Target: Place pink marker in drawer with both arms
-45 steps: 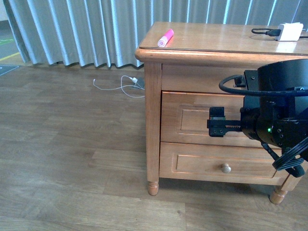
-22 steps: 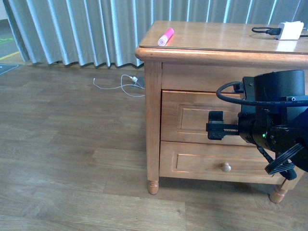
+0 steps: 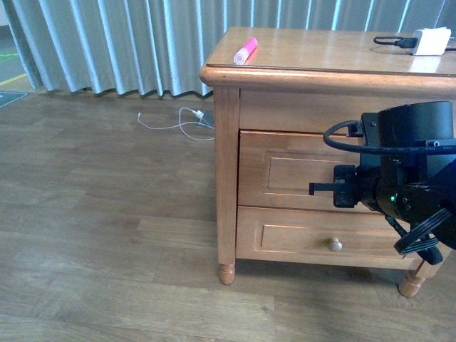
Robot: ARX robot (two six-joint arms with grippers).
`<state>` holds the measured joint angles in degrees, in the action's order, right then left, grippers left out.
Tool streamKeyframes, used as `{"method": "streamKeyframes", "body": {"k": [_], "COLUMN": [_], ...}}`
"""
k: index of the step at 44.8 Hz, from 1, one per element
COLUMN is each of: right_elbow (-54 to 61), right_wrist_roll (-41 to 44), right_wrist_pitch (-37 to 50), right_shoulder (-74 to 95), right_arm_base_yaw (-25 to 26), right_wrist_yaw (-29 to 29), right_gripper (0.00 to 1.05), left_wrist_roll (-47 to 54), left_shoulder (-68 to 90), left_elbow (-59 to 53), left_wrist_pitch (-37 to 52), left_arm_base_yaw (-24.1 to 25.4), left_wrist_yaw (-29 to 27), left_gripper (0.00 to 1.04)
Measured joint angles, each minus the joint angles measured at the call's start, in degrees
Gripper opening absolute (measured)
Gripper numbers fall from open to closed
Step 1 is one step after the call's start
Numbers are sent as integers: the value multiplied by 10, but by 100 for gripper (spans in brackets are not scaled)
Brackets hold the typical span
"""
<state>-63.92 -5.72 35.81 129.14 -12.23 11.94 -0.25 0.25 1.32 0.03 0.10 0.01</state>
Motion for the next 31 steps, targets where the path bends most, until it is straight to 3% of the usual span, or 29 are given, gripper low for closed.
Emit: {"method": "streamKeyframes", "body": {"k": [3,17,31], "right_elbow": [0,31,223], "right_wrist_roll": [3,-1,0], "right_wrist_pitch": [-1,-31,-83], "right_shoulder": [0,-26,-189], "right_arm_base_yaw": [1,1,-10], "right_wrist_yaw": [-2,-16,-70], "right_gripper": [24,23,22], "left_wrist_roll": [0,0,0], "left_shoulder": [0,0,0], "left_elbow": [0,0,0], "left_wrist_pitch": [0,0,0], "left_arm_base_yaw": [0,0,0], "left_wrist_yaw": [0,0,0], "left_gripper": [99,99,99]}}
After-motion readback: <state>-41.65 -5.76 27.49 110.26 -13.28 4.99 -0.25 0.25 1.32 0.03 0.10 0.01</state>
